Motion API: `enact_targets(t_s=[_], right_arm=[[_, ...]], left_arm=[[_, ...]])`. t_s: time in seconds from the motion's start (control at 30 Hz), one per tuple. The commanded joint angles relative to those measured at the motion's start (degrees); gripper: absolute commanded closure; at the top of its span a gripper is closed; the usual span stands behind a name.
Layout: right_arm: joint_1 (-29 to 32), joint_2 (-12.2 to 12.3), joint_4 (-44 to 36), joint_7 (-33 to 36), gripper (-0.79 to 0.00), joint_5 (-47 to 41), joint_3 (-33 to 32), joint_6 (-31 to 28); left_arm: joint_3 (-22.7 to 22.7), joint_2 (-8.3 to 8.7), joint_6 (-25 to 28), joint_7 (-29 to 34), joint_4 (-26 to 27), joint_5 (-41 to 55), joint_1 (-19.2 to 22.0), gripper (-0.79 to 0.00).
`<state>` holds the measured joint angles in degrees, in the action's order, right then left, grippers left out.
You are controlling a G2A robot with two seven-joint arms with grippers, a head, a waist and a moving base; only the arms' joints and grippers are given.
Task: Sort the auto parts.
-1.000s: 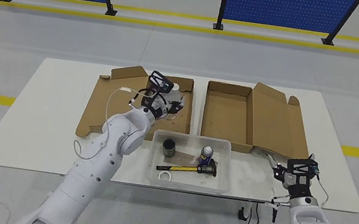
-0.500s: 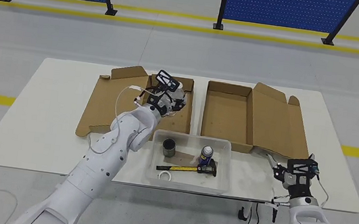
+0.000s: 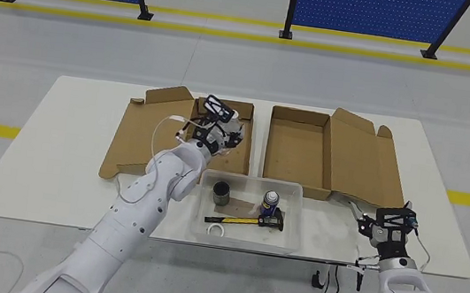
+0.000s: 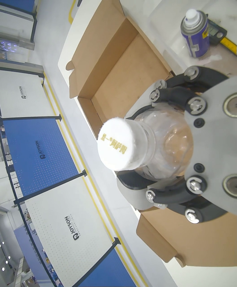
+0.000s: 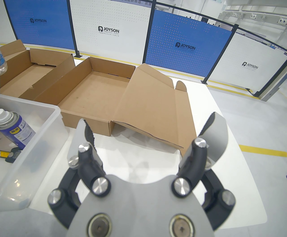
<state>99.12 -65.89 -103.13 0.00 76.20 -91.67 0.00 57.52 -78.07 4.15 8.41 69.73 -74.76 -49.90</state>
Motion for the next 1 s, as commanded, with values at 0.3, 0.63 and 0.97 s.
enact_targets(t_s=[0.3,0.63,0.97], right_arm=[[0.0,0.0,0.0,0.0,-0.785,0.0,0.0,0.0],[0.0,0.0,0.0,0.0,-0.785,0.0,0.0,0.0],[0.0,0.0,0.0,0.0,-0.785,0.0,0.0,0.0]], left_arm=[[-1.67,-2.78,-2.9,-7.5,-16.1,5.02,7.53,0.0],[-4.94,-5.78,-3.52,-13.27,-28.71,7.23,11.33,-0.151],[-6.39,-7.66,-3.9,-15.15,-35.05,7.32,13.09,-0.785]])
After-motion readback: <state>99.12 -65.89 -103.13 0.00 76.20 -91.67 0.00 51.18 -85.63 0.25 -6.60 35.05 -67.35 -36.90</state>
